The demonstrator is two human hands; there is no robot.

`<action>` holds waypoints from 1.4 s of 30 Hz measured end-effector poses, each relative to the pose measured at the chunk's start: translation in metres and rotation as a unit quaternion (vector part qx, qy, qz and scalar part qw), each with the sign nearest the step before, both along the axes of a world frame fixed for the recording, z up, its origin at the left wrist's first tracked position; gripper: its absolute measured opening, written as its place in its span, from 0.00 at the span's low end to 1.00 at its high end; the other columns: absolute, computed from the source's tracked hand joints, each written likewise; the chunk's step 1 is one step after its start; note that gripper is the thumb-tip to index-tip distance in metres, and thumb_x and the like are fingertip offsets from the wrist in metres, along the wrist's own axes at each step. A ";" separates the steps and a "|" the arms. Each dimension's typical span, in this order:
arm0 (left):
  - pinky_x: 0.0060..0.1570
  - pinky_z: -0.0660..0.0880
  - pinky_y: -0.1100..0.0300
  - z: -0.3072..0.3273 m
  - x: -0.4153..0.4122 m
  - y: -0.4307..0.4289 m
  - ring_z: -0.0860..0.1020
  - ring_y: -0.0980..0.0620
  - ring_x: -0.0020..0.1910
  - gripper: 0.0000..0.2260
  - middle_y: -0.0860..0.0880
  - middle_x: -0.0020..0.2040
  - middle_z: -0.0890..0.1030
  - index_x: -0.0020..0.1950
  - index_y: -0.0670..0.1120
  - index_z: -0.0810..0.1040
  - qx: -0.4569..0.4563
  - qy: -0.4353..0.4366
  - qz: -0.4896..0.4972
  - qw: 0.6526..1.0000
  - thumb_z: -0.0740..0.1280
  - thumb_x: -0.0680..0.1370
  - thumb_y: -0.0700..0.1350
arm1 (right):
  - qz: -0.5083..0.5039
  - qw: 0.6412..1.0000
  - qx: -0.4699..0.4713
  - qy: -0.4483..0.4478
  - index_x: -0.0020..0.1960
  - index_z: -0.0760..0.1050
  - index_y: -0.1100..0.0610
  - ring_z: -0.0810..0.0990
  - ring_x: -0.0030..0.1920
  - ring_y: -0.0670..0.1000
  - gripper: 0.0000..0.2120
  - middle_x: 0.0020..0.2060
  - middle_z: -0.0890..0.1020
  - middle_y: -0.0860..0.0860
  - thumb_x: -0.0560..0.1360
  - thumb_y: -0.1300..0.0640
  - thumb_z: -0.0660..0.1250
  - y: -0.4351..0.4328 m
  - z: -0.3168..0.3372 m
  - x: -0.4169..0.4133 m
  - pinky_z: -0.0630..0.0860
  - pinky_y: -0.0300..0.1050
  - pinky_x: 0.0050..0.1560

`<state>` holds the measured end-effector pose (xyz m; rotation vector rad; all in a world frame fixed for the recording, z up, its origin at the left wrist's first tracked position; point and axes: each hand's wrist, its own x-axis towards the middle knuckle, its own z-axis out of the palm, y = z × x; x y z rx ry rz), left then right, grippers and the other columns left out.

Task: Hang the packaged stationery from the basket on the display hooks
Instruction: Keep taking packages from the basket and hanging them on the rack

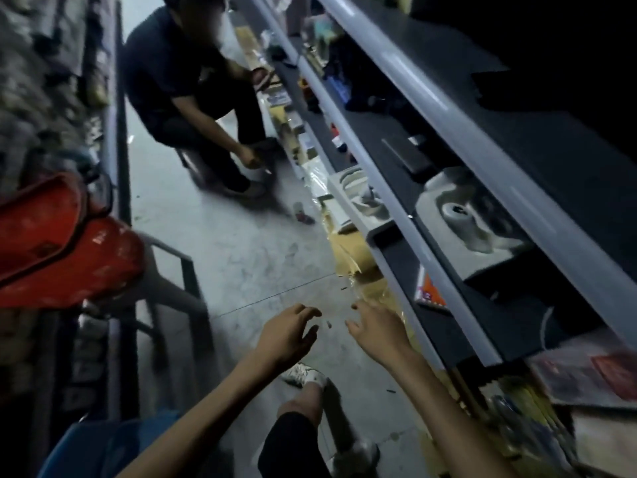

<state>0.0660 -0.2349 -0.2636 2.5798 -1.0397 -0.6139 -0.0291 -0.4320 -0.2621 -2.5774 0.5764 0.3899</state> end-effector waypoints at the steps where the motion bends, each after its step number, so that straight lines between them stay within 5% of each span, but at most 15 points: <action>1: 0.51 0.79 0.53 -0.005 0.009 0.009 0.80 0.50 0.61 0.16 0.53 0.66 0.79 0.72 0.54 0.76 0.018 0.006 0.013 1.000 0.63 0.84 0.52 | 0.031 0.999 -0.006 0.018 0.68 0.75 0.54 0.79 0.61 0.58 0.19 0.63 0.79 0.54 0.81 0.45 0.62 0.007 -0.008 0.015 0.77 0.51 0.58; 7: 0.53 0.77 0.58 -0.023 0.054 0.068 0.82 0.53 0.55 0.13 0.53 0.60 0.83 0.67 0.52 0.80 -0.003 0.077 0.218 0.973 0.66 0.83 0.50 | 0.071 0.992 0.089 0.053 0.64 0.79 0.52 0.81 0.57 0.51 0.19 0.58 0.82 0.48 0.79 0.43 0.65 0.060 -0.014 0.102 0.77 0.46 0.55; 10: 0.47 0.76 0.65 -0.025 0.072 0.100 0.82 0.58 0.49 0.06 0.53 0.52 0.85 0.58 0.52 0.83 -0.109 0.125 0.393 0.904 0.69 0.82 0.45 | 0.006 0.976 0.209 0.055 0.59 0.82 0.50 0.82 0.49 0.42 0.16 0.49 0.84 0.43 0.77 0.42 0.70 0.085 -0.011 0.147 0.81 0.42 0.51; 13: 0.47 0.77 0.60 -0.026 0.092 0.135 0.83 0.59 0.46 0.08 0.52 0.45 0.86 0.49 0.54 0.83 -0.190 0.165 0.519 0.817 0.70 0.81 0.41 | -0.020 0.957 0.282 0.060 0.52 0.83 0.50 0.84 0.48 0.44 0.09 0.47 0.85 0.44 0.78 0.45 0.72 0.112 -0.008 0.198 0.83 0.46 0.49; 17: 0.48 0.82 0.53 -0.032 0.125 0.189 0.84 0.58 0.44 0.05 0.56 0.42 0.86 0.46 0.57 0.82 -0.215 0.132 0.591 0.766 0.70 0.81 0.50 | -0.016 0.942 0.330 0.059 0.49 0.83 0.54 0.87 0.43 0.48 0.08 0.44 0.87 0.51 0.81 0.50 0.70 0.157 -0.003 0.266 0.83 0.49 0.50; 22: 0.43 0.76 0.56 -0.014 0.160 0.249 0.80 0.57 0.45 0.06 0.59 0.45 0.83 0.49 0.56 0.80 -0.169 0.067 0.618 0.765 0.66 0.83 0.54 | 0.071 0.947 0.311 0.031 0.48 0.82 0.53 0.86 0.42 0.47 0.06 0.41 0.87 0.50 0.80 0.51 0.71 0.220 0.006 0.332 0.81 0.46 0.46; 28: 0.39 0.71 0.57 -0.006 0.204 0.322 0.80 0.52 0.43 0.08 0.55 0.43 0.82 0.48 0.53 0.79 -0.167 0.029 0.674 0.719 0.65 0.84 0.53 | 0.204 0.933 0.290 0.064 0.47 0.82 0.53 0.86 0.42 0.50 0.07 0.41 0.87 0.50 0.80 0.51 0.70 0.314 0.010 0.415 0.81 0.46 0.44; 32: 0.47 0.76 0.53 -0.011 0.247 0.365 0.81 0.47 0.50 0.11 0.51 0.52 0.83 0.52 0.50 0.80 -0.100 -0.006 0.676 0.730 0.64 0.83 0.56 | 0.343 0.922 0.178 0.000 0.47 0.81 0.50 0.82 0.41 0.43 0.06 0.39 0.84 0.42 0.79 0.49 0.70 0.380 0.005 0.474 0.76 0.43 0.44; 36: 0.52 0.78 0.48 -0.032 0.301 0.406 0.82 0.45 0.52 0.19 0.50 0.50 0.83 0.51 0.51 0.79 -0.053 -0.031 0.649 0.759 0.56 0.79 0.62 | 0.447 0.882 0.110 -0.099 0.49 0.79 0.52 0.82 0.45 0.55 0.05 0.45 0.85 0.51 0.79 0.52 0.67 0.440 -0.011 0.539 0.76 0.51 0.42; 39: 0.56 0.75 0.48 -0.043 0.345 0.433 0.80 0.46 0.57 0.12 0.51 0.54 0.82 0.58 0.51 0.79 0.017 -0.059 0.610 0.790 0.64 0.82 0.56 | 0.487 0.854 0.055 -0.174 0.47 0.77 0.55 0.79 0.43 0.60 0.04 0.43 0.81 0.55 0.76 0.56 0.70 0.475 -0.032 0.587 0.73 0.52 0.38; 42: 0.53 0.76 0.48 -0.053 0.380 0.461 0.81 0.46 0.54 0.15 0.50 0.52 0.82 0.62 0.51 0.80 0.060 -0.100 0.581 0.806 0.68 0.79 0.55 | 0.541 0.821 -0.029 -0.180 0.47 0.77 0.55 0.78 0.44 0.60 0.06 0.43 0.80 0.55 0.75 0.53 0.69 0.498 -0.055 0.622 0.73 0.53 0.45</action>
